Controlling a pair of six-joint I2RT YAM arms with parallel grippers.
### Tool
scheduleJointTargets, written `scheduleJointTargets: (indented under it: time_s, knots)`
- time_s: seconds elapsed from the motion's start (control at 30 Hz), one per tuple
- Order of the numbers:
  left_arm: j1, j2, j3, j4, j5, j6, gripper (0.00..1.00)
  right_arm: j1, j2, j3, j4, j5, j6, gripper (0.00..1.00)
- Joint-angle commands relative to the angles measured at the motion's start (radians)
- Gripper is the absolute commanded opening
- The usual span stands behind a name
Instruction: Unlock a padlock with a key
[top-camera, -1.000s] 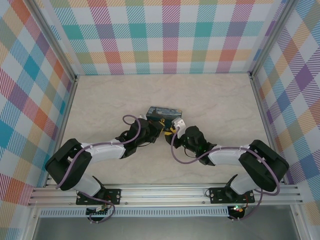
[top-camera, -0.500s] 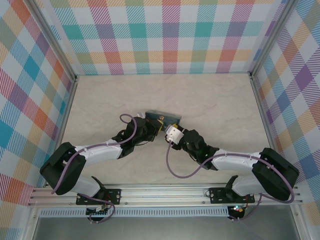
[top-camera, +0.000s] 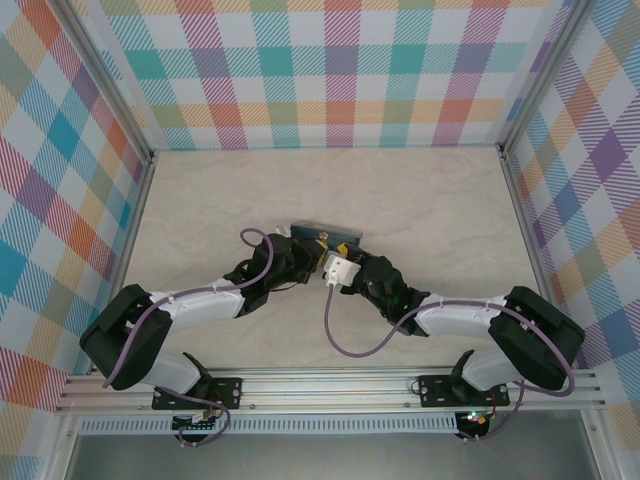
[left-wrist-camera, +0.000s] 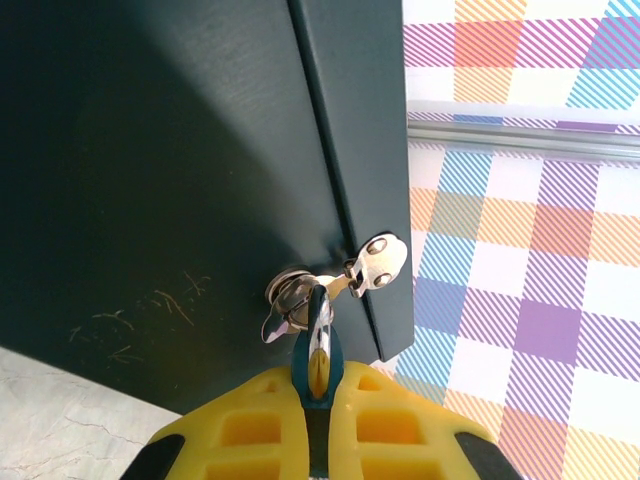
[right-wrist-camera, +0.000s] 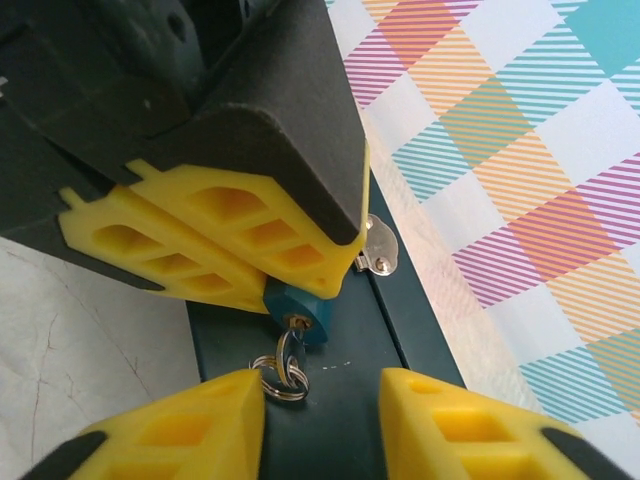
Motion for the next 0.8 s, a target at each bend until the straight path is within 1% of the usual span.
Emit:
scheduleJointTargets:
  time_s: [0.0,0.1,0.17,0.27,0.33,0.43,0.63,0.77]
  knots:
    - [0.009,-0.023,0.001,0.032,0.021,-0.012,0.0,0.004,0.018,0.042,0.032,-0.008,-0.006,0.27]
    - [0.009,-0.02,0.001,0.034,0.022,-0.012,0.0,0.004,0.028,0.049,0.031,-0.01,-0.007,0.18]
    - [0.009,-0.02,0.001,0.036,0.023,-0.012,0.0,0.004,0.037,0.054,0.03,-0.012,-0.007,0.18]
    - [0.009,-0.018,0.003,0.035,0.026,-0.012,0.0,0.004,0.05,0.058,0.038,-0.009,-0.007,0.11]
    - [0.009,-0.018,0.002,0.036,0.03,-0.012,0.0,0.004,0.058,0.064,0.039,-0.007,-0.007,0.05]
    - [0.009,-0.021,0.004,0.033,0.038,-0.008,0.0,0.003,0.076,0.072,0.047,-0.005,-0.018,0.0]
    - [0.009,-0.027,0.001,0.022,0.068,-0.008,0.0,-0.005,0.137,0.096,0.095,-0.016,-0.075,0.0]
    - [0.009,-0.026,-0.008,0.043,0.082,-0.024,0.0,-0.014,0.178,0.121,0.124,-0.032,-0.125,0.0]
